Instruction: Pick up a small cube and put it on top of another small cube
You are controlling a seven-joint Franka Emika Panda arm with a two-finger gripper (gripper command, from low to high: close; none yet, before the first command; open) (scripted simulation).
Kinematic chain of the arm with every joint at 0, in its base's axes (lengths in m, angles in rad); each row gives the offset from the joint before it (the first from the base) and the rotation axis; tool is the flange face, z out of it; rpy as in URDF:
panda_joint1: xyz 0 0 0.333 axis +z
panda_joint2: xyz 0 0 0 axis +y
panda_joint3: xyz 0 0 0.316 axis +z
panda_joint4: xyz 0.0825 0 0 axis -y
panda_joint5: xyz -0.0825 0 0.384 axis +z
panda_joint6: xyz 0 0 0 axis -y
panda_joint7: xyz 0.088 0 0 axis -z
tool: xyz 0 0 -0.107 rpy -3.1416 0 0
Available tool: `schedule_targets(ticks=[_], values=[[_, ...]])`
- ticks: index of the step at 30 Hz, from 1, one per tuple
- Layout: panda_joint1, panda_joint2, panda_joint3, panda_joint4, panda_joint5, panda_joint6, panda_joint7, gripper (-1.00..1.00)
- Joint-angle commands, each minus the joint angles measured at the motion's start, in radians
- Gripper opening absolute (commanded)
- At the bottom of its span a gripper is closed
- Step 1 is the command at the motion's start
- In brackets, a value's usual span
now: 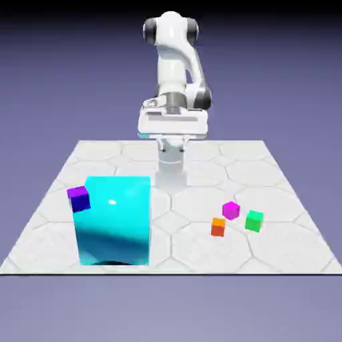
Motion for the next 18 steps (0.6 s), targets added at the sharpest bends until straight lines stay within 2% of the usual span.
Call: schedule_targets(ticks=[1, 18], values=[[-0.013, 0.035, 0.029, 0.004, 0.044, -0.032, 0.019, 0.00], [-0.240, 0.626, 0.517, 0.070, 0.783, -0.567, 0.342, 0.00]])
